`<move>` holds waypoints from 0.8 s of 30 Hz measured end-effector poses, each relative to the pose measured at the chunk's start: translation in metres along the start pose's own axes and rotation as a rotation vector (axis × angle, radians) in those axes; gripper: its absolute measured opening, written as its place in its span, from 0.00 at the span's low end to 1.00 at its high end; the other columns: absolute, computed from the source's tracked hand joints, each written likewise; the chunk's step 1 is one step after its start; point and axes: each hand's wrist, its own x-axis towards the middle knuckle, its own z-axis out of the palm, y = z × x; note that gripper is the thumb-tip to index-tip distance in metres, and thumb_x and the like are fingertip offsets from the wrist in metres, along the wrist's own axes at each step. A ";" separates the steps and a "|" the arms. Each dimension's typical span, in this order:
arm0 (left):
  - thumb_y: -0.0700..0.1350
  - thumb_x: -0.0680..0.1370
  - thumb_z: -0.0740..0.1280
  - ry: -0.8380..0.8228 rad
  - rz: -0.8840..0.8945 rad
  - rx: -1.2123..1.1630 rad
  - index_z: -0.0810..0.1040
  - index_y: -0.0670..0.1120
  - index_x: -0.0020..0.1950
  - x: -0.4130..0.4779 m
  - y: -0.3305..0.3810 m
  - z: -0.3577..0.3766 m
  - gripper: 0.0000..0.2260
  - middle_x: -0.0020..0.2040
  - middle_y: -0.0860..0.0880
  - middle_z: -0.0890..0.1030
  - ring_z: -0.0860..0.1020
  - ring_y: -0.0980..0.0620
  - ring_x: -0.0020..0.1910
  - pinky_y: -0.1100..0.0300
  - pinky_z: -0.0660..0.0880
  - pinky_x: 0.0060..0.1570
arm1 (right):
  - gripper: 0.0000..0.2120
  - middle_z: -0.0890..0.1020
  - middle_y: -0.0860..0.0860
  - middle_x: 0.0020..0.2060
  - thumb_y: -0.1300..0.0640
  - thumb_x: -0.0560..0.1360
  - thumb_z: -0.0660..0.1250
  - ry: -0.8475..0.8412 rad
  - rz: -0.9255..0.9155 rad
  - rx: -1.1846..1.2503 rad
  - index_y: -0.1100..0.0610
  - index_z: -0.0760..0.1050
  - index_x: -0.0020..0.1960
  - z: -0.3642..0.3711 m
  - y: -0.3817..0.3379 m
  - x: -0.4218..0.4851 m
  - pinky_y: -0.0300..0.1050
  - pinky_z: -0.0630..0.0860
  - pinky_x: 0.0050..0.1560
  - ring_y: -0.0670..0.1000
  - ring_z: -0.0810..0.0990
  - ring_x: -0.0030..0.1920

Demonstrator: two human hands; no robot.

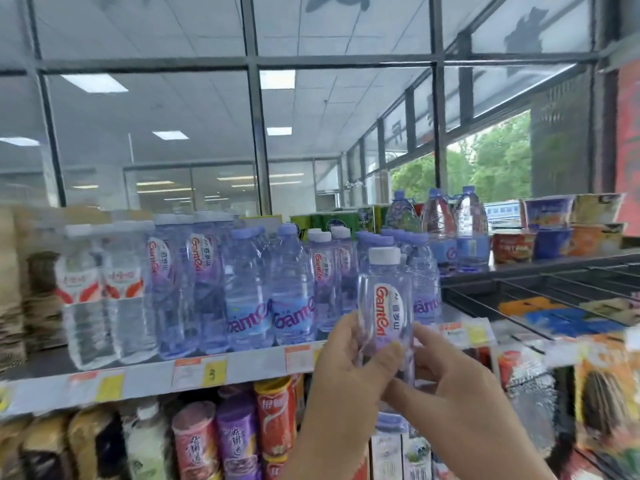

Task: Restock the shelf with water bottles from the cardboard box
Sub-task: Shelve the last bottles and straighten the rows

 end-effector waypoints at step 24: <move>0.48 0.77 0.70 0.122 -0.110 0.500 0.80 0.58 0.61 0.056 -0.012 -0.075 0.13 0.53 0.68 0.78 0.76 0.68 0.55 0.60 0.74 0.59 | 0.18 0.80 0.48 0.40 0.49 0.72 0.69 0.239 0.107 -0.398 0.51 0.69 0.59 0.073 0.037 0.134 0.45 0.71 0.34 0.51 0.78 0.40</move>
